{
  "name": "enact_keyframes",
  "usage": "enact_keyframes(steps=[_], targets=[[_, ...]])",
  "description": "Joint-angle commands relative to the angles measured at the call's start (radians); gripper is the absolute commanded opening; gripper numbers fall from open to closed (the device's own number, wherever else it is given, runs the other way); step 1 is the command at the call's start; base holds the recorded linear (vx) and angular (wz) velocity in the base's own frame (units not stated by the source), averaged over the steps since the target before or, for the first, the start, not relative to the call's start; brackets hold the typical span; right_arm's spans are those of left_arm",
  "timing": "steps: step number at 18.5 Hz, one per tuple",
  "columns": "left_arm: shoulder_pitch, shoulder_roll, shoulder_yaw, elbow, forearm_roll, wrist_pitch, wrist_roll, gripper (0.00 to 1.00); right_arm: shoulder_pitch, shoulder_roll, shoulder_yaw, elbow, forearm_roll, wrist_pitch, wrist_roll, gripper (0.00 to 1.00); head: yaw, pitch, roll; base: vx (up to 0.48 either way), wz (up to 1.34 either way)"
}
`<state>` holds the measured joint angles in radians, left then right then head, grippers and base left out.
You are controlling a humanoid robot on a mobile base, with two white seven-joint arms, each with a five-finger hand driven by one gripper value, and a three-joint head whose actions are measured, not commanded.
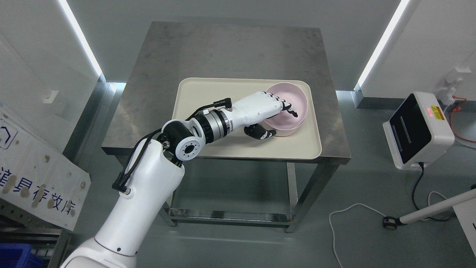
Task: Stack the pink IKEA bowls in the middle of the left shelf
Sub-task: 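Grip the rim of the stacked pink bowls with the left hand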
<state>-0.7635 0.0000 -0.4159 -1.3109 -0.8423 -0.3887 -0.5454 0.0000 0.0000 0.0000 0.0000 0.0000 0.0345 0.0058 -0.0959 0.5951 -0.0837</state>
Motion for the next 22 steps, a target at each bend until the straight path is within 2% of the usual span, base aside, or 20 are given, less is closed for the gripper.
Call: enact_keyframes(steps=[1,11,14,19,22], targets=[[-0.004,0.017,-0.026,-0.001,-0.041,0.001,-0.022,0.51,0.029,-0.017,-0.012,-0.034,0.0,-0.001,0.0,1.0,0.0,0.0,0.0,0.0,0.0],[-0.004,0.017,-0.024,0.004,-0.043,-0.002,-0.039,0.23,0.029,-0.017,-0.012,-0.034,0.0,0.001,0.0,1.0,0.0,0.0,0.0,0.0,0.0],[-0.004,0.017,-0.023,0.007,-0.037,-0.004,-0.041,0.11,0.029,-0.017,-0.012,-0.034,0.0,0.001,0.0,1.0,0.0,0.0,0.0,0.0,0.0],[-0.005,0.017,-0.007,0.016,-0.018,-0.012,-0.041,0.0,0.029,-0.017,-0.011,-0.034,0.0,0.001,0.0,1.0,0.0,0.0,0.0,0.0,0.0],[-0.02,0.017,0.028,0.015,0.028,-0.012,-0.038,0.0,0.029,-0.017,-0.011,-0.034,0.0,0.001,0.0,1.0,0.0,0.0,0.0,0.0,0.0]])
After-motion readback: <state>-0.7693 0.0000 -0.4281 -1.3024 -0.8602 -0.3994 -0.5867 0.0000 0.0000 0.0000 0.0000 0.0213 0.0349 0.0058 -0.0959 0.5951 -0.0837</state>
